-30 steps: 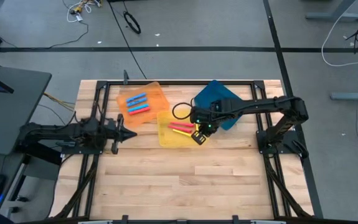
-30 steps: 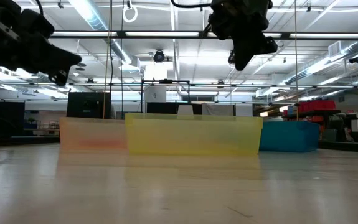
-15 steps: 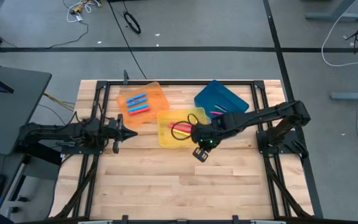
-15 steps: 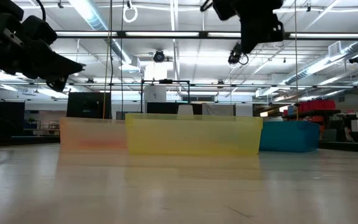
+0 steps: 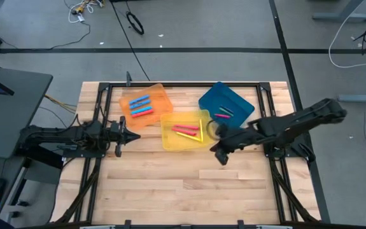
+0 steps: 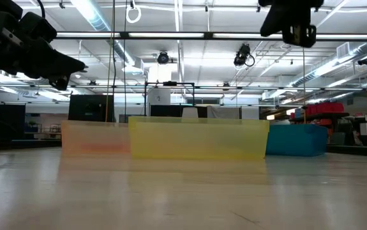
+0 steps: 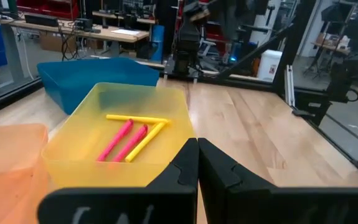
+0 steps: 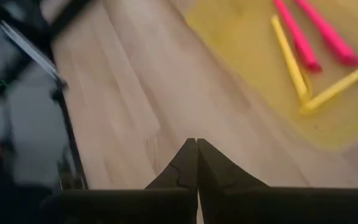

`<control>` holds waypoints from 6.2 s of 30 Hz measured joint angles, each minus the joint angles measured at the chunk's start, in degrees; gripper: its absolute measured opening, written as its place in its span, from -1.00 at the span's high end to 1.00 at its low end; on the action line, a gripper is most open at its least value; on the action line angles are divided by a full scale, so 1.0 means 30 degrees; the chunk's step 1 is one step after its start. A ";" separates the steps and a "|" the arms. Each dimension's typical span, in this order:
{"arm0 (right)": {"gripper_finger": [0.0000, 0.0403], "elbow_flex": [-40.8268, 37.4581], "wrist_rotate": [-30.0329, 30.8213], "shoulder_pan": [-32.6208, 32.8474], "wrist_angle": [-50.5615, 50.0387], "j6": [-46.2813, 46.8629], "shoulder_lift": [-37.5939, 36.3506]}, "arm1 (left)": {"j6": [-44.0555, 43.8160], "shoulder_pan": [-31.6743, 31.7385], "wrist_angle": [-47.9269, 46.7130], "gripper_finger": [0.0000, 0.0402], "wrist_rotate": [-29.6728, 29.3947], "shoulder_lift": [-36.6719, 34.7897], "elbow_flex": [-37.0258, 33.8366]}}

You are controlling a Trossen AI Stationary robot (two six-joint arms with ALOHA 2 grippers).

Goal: Pick & Place Markers
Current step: Return to Home Position

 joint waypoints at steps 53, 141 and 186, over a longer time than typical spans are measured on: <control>1.00 -1.7295 0.4244 -0.2543 0.8817 -0.5815 -2.4245 | 0.0000 -0.0004 0.0179 0.97 -0.0007 0.0000 0.0000; 0.88 -1.9726 -0.1459 -0.5106 1.1924 -0.9046 -2.3859 | 0.0000 0.0000 0.0194 0.97 -0.0007 0.0000 0.0000; 0.88 -1.9726 -0.1458 -0.5101 1.1924 -0.9047 -2.3859 | 0.0000 -0.0007 0.0191 0.97 -0.0007 0.0000 0.0000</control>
